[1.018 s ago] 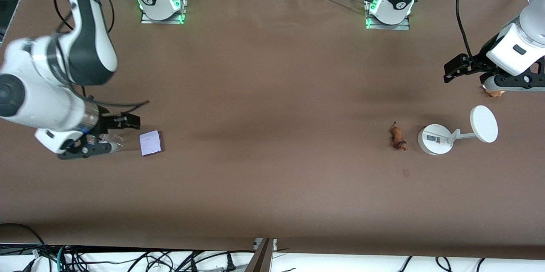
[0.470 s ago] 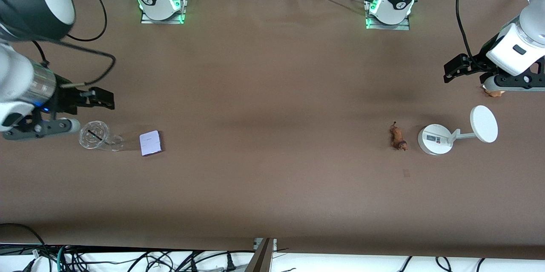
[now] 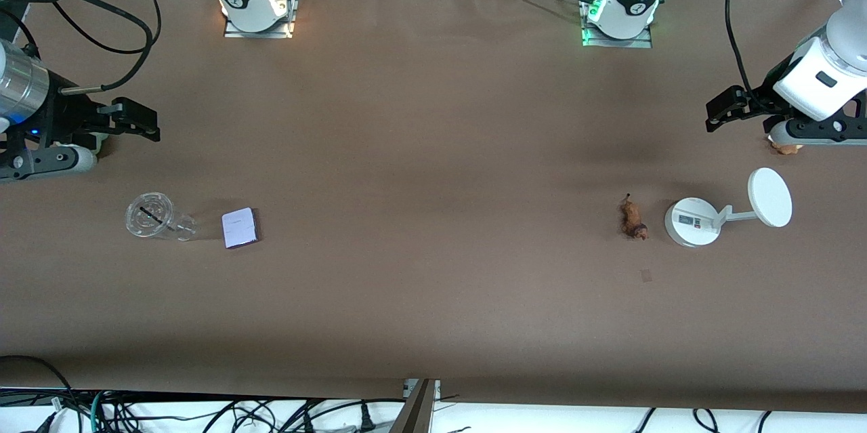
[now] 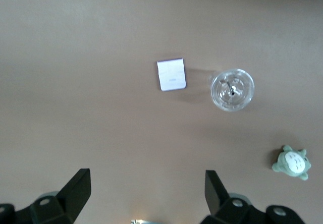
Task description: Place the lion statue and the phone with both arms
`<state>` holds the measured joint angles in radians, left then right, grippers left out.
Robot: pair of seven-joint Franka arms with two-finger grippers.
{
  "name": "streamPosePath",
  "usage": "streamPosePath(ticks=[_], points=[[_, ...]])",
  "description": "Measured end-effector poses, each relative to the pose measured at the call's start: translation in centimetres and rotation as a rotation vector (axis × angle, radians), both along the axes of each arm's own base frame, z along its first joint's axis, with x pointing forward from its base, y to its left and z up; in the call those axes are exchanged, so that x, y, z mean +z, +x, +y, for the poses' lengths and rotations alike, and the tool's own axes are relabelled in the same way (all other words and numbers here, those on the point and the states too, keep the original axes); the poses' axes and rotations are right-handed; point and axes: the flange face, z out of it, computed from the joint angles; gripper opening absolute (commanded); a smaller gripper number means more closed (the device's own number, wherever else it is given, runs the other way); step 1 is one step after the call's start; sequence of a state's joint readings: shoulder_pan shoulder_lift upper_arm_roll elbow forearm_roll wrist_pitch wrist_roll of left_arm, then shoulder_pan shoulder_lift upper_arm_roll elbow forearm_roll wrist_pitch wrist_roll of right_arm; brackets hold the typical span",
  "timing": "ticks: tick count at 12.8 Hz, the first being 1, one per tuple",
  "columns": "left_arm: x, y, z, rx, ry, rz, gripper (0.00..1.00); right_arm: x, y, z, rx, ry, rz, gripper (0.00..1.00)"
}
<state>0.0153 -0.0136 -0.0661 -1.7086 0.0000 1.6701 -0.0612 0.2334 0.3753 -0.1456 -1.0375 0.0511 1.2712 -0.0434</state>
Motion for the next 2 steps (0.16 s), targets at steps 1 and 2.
streamPosePath(ticks=[1, 2], points=[[0.00, 0.00, 0.00, 0.000, 0.000, 0.000, 1.00, -0.21, -0.20, -0.06, -0.001, -0.002, 0.021, 1.00], [0.00, 0.00, 0.00, 0.000, 0.000, 0.000, 1.00, -0.34, -0.38, -0.07, -0.001, -0.004, 0.037, 1.00]])
